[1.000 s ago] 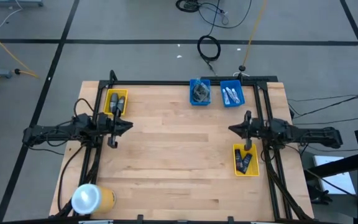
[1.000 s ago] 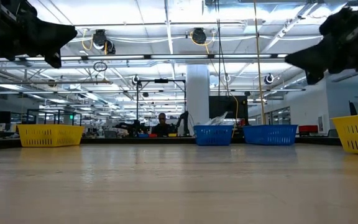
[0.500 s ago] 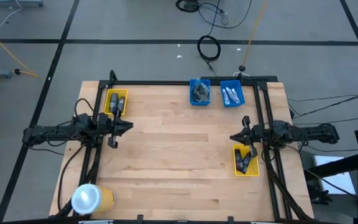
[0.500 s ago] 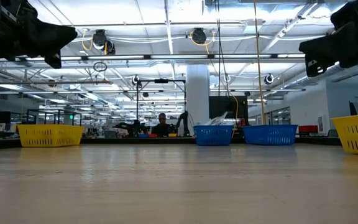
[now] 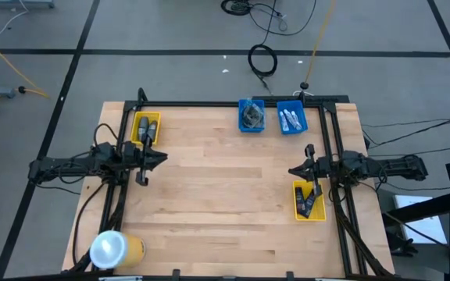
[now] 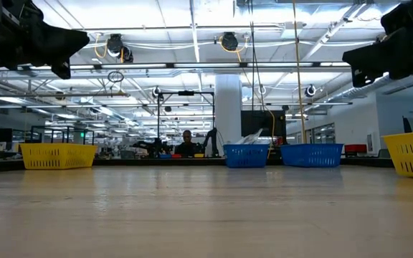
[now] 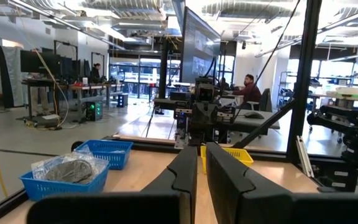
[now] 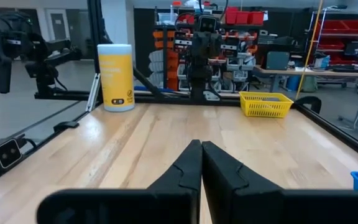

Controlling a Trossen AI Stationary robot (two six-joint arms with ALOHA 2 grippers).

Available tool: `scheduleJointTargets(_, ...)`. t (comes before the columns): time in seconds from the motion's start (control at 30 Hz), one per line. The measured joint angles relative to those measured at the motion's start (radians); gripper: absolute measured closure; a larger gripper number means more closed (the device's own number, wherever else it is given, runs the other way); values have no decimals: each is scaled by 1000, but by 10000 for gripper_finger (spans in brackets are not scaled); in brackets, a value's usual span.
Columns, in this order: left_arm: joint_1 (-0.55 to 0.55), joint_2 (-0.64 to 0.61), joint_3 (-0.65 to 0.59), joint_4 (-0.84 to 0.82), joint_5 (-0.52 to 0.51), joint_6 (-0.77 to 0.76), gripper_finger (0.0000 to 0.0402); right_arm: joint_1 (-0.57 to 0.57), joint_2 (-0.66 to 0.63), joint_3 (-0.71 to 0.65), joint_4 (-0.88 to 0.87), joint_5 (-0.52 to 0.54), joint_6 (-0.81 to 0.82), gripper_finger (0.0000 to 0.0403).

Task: Pick & Place Travel size toiletries
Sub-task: Return to Home Position

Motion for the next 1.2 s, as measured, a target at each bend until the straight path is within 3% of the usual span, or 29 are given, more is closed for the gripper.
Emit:
scheduleJointTargets(0.43, 0, 0, 1, -10, 1, -2, 364, 0, 0, 0, 4, 0, 1, 399)
scheduleJointTargets(0.67, -36, -91, -4, -266, -5, 27, 364, 0, 0, 0, 4, 0, 1, 399)
scheduleJointTargets(1.2, -58, -86, -3, -269, -34, 77, 364, 0, 0, 0, 5, 0, 1, 399)
